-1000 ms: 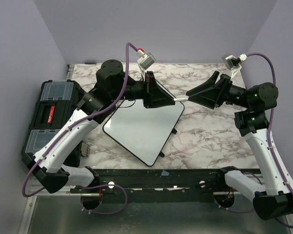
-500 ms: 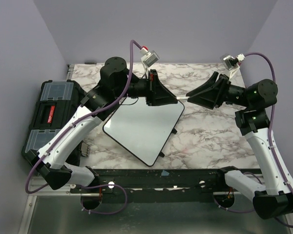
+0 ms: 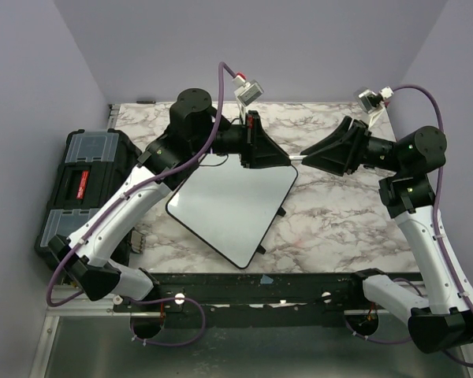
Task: Write a sentence on the whiteboard
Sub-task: Pass from the left arm to the right
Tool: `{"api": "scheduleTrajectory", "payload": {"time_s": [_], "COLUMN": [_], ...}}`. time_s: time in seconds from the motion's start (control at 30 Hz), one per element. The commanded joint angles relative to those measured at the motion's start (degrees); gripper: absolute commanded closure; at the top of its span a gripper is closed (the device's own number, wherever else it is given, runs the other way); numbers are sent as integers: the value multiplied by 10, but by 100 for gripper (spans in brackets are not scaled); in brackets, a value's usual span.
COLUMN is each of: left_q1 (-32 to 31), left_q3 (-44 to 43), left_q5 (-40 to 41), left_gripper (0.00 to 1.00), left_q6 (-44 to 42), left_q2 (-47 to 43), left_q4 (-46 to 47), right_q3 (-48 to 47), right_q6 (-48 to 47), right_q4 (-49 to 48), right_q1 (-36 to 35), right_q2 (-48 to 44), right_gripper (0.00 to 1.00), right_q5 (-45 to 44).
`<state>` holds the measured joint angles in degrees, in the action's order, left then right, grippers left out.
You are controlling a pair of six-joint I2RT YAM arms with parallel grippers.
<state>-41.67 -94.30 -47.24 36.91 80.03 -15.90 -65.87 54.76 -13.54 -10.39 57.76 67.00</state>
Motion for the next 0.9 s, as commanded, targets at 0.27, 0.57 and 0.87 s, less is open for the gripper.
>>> {"api": "scheduleTrajectory", "payload": {"time_s": [0.27, 0.57, 0.87], "left_q1": [1, 1, 1], "left_q3": [-11, -8, 2], "left_q5": [-7, -4, -4], "left_gripper": [100, 100, 100], "left_q6": [16, 17, 23], "left_q2": [9, 12, 12], "left_q4": [34, 39, 51], "right_q3": [-17, -18, -21], "right_q6": [-7, 1, 18], "right_q4": [1, -11, -31], "right_q1": [3, 2, 2], "right_q2": [5, 8, 16], "right_gripper": [59, 61, 65], "right_q5": [14, 12, 17]}}
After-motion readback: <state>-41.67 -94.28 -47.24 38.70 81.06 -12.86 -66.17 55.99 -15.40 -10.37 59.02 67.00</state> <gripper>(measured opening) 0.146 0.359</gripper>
